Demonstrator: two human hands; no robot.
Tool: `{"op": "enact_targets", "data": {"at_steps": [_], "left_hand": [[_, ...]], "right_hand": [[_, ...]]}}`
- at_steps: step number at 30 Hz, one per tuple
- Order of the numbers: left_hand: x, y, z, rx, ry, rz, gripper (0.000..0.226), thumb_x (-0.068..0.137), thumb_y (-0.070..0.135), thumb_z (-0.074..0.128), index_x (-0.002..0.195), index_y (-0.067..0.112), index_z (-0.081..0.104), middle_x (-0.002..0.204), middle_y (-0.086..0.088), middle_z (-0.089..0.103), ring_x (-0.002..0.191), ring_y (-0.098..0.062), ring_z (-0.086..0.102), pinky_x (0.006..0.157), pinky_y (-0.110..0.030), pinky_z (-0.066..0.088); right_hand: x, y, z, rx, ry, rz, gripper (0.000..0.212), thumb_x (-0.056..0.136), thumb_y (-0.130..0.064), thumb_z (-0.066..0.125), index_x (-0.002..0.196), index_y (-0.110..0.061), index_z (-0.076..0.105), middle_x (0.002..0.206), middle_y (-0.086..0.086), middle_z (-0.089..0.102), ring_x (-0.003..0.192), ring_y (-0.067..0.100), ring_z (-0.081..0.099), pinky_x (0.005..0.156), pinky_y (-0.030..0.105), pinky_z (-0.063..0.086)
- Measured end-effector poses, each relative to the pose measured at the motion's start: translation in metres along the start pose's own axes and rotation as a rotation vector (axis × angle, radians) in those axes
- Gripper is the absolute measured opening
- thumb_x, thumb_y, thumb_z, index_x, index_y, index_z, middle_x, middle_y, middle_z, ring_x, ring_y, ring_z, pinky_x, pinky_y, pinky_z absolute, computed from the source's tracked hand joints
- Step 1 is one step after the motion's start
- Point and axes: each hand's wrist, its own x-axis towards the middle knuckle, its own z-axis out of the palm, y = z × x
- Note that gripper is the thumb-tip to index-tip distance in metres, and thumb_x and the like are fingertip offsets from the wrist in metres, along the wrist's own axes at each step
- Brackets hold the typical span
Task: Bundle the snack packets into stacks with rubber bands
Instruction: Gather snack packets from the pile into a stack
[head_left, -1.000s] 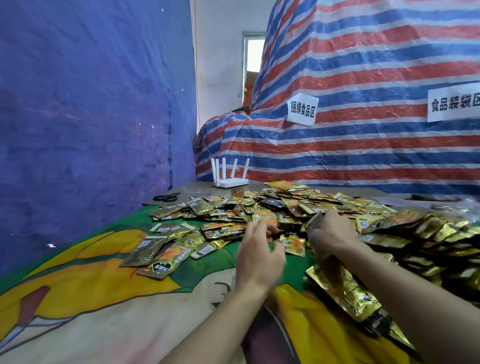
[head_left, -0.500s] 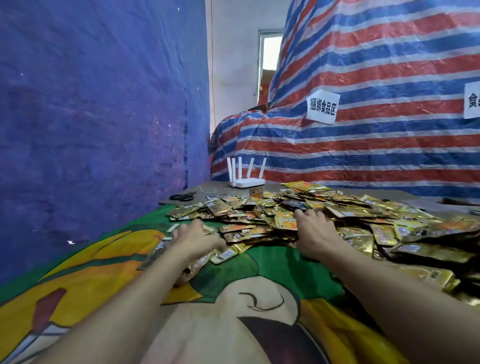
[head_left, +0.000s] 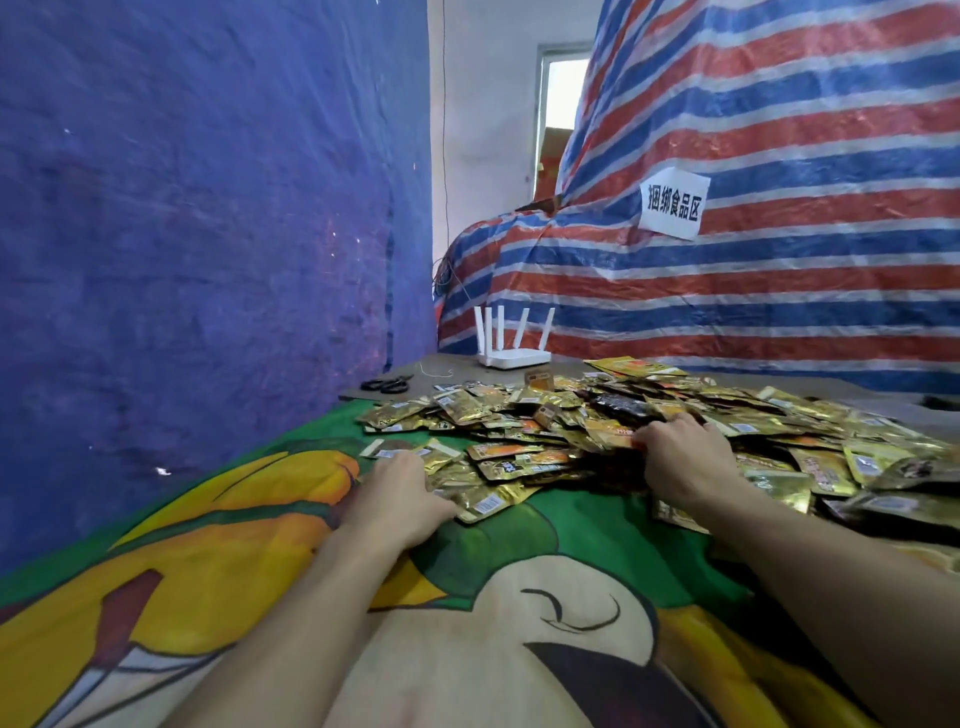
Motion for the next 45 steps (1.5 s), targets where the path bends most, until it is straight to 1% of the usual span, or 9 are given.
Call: {"op": "enact_targets", "data": {"at_steps": [7,17,24,27,30,33,39,42,45], "left_hand": [[-0.010,0.006,0.000,0.078,0.095,0.178,0.029,0.095,0.015,0.046,0.123,0.013,0.038,0.112,-0.015,0.059,0.103,-0.034,0.058,0.079,-0.040,0.047],[-0.019,0.028,-0.007,0.249,0.181,0.223,0.003,0.101,0.018,0.039,0.103,0.016,0.039,0.101,-0.010,0.063,0.095,-0.031,0.062,0.064,-0.036,0.036],[-0.033,0.101,-0.004,-0.368,0.104,0.231,0.035,0.106,0.033,0.040,0.076,0.016,0.047,0.075,-0.001,0.052,0.068,-0.017,0.049,0.059,-0.031,0.033],[-0.046,0.141,0.003,-0.832,-0.035,0.023,0.040,0.106,0.034,0.040,0.075,0.015,0.058,0.074,-0.007,0.057,0.064,-0.021,0.051,0.061,-0.029,0.037],[-0.062,0.158,0.022,-1.231,-0.277,-0.218,0.041,0.107,0.030,0.040,0.075,0.008,0.056,0.063,-0.009,0.054,0.044,-0.018,0.046,0.042,-0.020,0.034],[-0.074,0.158,0.037,-1.666,-0.603,-0.353,0.048,0.105,0.039,0.035,0.065,0.012,0.043,0.045,-0.001,0.036,0.026,-0.010,0.031,0.029,-0.011,0.023],[-0.074,0.142,0.044,-1.813,-0.897,-0.241,0.065,0.083,0.077,0.034,0.066,0.014,0.044,0.053,0.002,0.030,0.029,-0.009,0.032,0.036,-0.011,0.026],[-0.077,0.143,0.039,-1.860,-0.909,-0.114,0.045,0.070,0.058,0.059,0.072,0.014,0.048,0.058,0.004,0.028,0.034,-0.008,0.034,0.033,-0.013,0.029],[-0.078,0.150,0.041,-1.681,-0.677,-0.070,0.032,0.073,0.044,0.069,0.077,0.015,0.056,0.058,0.002,0.045,0.040,-0.012,0.046,0.039,-0.017,0.038]], "right_hand": [[-0.017,0.011,-0.036,0.295,0.345,0.010,0.020,0.102,-0.019,0.048,0.103,-0.013,0.067,0.100,0.009,0.071,0.090,0.030,0.059,0.074,0.038,0.041],[-0.054,0.038,-0.090,0.994,0.456,0.060,0.021,0.108,-0.020,0.039,0.100,-0.014,0.058,0.083,0.001,0.067,0.065,0.015,0.062,0.055,0.039,0.055],[-0.100,0.038,-0.106,1.452,0.473,0.416,0.035,0.110,-0.033,0.034,0.093,-0.010,0.055,0.078,0.004,0.058,0.069,0.019,0.057,0.058,0.022,0.052],[-0.120,0.032,-0.096,1.597,0.311,0.500,0.045,0.109,-0.039,0.032,0.088,-0.006,0.054,0.072,0.007,0.053,0.061,0.017,0.055,0.058,0.032,0.051],[-0.134,0.031,-0.086,1.571,0.269,0.505,0.057,0.109,-0.043,0.028,0.079,-0.002,0.054,0.072,0.014,0.056,0.055,0.012,0.058,0.053,0.021,0.049],[-0.140,0.025,-0.087,1.615,0.296,0.406,0.065,0.093,-0.058,0.026,0.072,-0.004,0.056,0.067,0.028,0.054,0.058,0.031,0.052,0.058,0.041,0.045],[-0.143,0.019,-0.085,1.614,0.319,0.416,0.043,0.076,-0.039,0.033,0.074,-0.002,0.053,0.069,0.024,0.053,0.063,0.034,0.047,0.060,0.045,0.039],[-0.143,0.019,-0.081,1.617,0.257,0.436,0.030,0.084,-0.029,0.044,0.072,-0.003,0.054,0.074,0.018,0.053,0.068,0.028,0.055,0.066,0.037,0.041],[-0.140,0.019,-0.074,1.671,0.161,0.498,0.019,0.088,-0.027,0.056,0.090,-0.009,0.059,0.110,0.005,0.058,0.111,0.022,0.060,0.090,0.044,0.050]]}}
